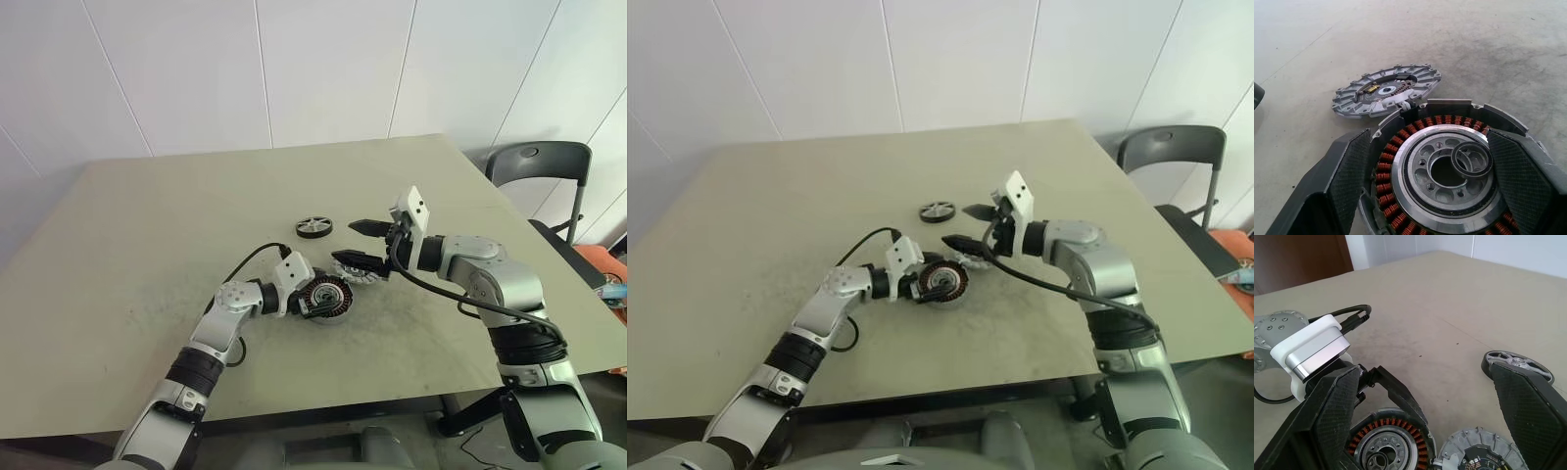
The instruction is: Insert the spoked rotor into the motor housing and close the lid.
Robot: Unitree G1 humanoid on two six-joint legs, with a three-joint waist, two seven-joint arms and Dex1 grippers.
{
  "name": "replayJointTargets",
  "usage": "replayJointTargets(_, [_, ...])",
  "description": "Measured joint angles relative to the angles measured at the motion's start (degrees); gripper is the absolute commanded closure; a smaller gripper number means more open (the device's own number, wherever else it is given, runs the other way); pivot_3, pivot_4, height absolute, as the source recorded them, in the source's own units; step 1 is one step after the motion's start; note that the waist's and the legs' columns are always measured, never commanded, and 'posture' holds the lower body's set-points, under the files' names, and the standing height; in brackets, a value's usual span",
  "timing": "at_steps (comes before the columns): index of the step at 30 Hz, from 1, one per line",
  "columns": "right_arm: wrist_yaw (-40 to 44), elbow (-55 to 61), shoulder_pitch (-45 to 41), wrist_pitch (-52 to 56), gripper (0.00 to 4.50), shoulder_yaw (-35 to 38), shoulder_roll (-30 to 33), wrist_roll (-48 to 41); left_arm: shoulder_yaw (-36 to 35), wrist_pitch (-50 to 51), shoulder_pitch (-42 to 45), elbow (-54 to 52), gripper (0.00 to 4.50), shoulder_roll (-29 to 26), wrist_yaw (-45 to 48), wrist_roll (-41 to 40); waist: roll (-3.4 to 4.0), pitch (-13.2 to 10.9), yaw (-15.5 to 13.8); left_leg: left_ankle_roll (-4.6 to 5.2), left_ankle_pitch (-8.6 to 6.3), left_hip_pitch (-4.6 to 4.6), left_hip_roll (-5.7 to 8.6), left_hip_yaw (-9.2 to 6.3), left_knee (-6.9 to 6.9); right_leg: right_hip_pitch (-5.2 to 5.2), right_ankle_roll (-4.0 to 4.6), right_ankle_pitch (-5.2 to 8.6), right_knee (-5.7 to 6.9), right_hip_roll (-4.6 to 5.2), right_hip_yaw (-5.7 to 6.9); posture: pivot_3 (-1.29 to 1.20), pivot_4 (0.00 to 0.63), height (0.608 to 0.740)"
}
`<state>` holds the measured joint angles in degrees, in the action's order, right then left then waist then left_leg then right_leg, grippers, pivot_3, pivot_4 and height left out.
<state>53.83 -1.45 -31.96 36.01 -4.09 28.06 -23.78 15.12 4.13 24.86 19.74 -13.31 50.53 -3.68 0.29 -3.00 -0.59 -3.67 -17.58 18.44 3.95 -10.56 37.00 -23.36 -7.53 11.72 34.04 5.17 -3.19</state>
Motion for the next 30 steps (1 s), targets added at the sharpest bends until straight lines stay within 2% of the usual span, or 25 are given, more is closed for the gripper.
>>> replayJointTargets(30, [-0.59, 0.0, 0.03, -0.01, 0.0, -0.39, 0.0, 0.85, -0.07, 0.03, 0.68, 0.47, 0.48, 0.1, -3.48, 1.25, 0.0, 0.0, 0.0, 0.0, 0.0, -0.04, 0.0, 0.0, 0.02, 0.04, 0.0, 0.0, 0.01, 0.0, 0.0, 0.0, 0.0, 0.74])
